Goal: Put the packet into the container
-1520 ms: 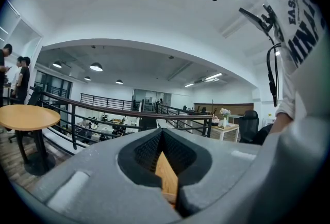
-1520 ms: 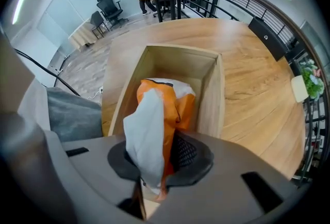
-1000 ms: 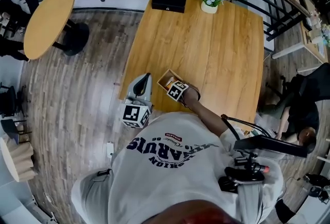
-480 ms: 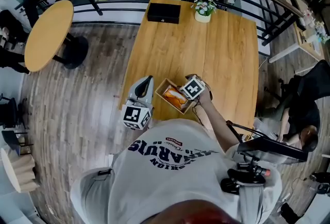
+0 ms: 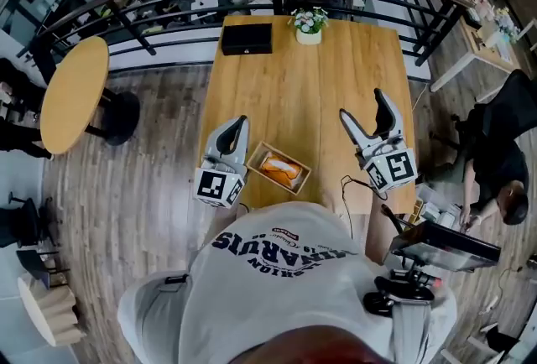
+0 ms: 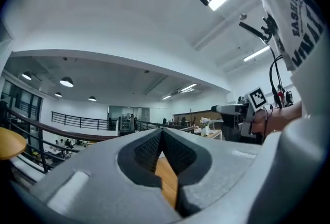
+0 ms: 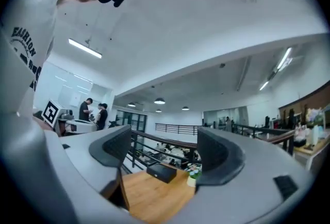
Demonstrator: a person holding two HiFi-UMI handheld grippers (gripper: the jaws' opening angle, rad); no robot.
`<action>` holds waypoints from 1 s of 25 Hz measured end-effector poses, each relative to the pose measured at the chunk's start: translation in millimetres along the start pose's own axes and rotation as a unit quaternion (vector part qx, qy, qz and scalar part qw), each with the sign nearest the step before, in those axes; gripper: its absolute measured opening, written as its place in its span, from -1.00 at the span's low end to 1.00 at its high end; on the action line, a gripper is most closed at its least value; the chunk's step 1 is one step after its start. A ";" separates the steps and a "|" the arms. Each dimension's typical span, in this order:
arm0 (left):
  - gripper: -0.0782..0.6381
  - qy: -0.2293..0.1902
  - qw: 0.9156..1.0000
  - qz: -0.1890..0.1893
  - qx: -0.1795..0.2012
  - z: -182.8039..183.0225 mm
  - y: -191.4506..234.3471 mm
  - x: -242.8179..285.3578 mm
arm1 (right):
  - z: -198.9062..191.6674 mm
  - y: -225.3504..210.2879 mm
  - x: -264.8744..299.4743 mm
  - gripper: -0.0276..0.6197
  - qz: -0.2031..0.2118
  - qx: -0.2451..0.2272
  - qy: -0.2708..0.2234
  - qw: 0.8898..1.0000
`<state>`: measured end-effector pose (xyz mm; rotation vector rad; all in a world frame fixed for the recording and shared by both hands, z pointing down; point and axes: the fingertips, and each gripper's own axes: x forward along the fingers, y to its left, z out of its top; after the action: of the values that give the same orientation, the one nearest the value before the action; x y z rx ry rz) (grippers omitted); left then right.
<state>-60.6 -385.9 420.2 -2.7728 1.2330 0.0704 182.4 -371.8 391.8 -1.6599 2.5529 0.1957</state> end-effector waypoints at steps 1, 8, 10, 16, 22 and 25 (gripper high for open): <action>-0.79 -0.004 1.000 -0.005 0.003 3.1 -2.1 4.1 | 7.0 -9.5 -9.4 0.30 -0.019 -0.013 -0.009 1.000; -0.79 0.004 0.999 -0.032 0.010 6.3 -23.0 22.3 | -6.0 -25.7 -27.9 0.34 -0.041 0.002 0.015 0.999; -0.79 0.004 0.999 -0.035 0.009 6.5 -28.0 23.4 | -10.1 -21.7 -26.8 0.36 -0.030 0.009 0.022 0.999; -0.79 0.004 0.999 -0.036 0.007 6.5 -28.4 20.8 | -20.5 -10.5 -24.2 0.37 -0.005 0.027 0.051 0.998; -0.79 0.008 1.000 -0.024 0.002 0.9 -23.9 13.7 | -29.8 8.0 -25.7 -0.90 0.030 0.016 0.073 0.997; -0.79 0.012 1.000 -0.023 -0.005 -3.5 -22.6 12.0 | -34.5 9.5 -23.9 -0.90 0.022 0.017 0.084 0.996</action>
<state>-35.8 -380.1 424.4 -2.8162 1.1767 0.0397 183.1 -351.8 429.9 -1.6769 2.6972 0.0168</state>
